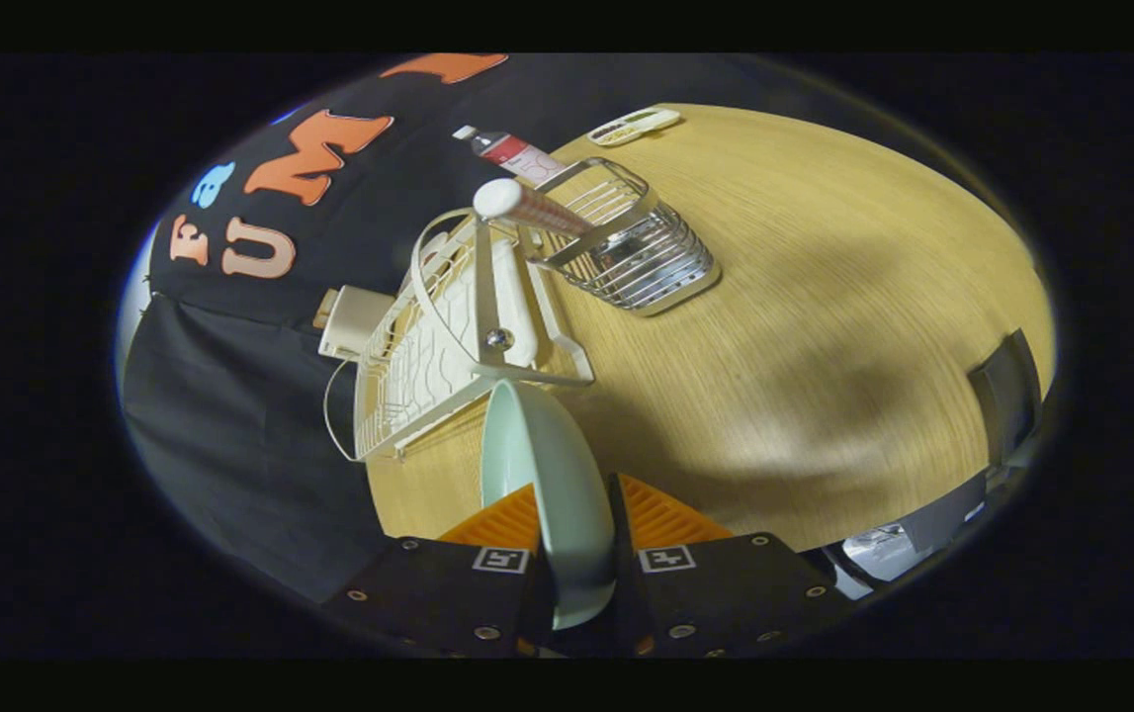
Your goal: Take the plate from the dish rack, then take the spoon from the basket and place it into the plate.
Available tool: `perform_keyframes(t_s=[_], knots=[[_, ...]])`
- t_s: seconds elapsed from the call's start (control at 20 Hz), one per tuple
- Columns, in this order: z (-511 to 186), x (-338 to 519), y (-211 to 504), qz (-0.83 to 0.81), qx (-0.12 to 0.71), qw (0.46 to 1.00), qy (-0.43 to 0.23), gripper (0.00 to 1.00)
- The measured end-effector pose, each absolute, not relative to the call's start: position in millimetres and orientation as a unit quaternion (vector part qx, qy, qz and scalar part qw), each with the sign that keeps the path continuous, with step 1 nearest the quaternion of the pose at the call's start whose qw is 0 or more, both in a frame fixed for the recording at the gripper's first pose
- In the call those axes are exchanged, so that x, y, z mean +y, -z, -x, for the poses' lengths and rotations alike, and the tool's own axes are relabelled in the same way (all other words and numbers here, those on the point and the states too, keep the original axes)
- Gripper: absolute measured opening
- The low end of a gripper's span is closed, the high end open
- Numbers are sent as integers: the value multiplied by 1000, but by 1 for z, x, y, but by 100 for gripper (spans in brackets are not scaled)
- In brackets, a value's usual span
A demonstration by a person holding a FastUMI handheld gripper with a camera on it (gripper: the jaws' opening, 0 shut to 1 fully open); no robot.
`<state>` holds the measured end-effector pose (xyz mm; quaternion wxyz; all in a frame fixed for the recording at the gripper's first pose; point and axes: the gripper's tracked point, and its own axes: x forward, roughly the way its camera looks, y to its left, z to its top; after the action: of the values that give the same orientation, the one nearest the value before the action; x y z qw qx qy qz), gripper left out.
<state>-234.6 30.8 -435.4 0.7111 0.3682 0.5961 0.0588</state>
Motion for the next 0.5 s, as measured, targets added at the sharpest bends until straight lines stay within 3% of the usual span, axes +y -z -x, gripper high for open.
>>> perform_keyframes(t_s=[0.2, 0.5], knots=[[241, 39, 440, -358, 615, 700, -67, 30], [208, 12, 425, -325, 573, 751, -48, 57]])
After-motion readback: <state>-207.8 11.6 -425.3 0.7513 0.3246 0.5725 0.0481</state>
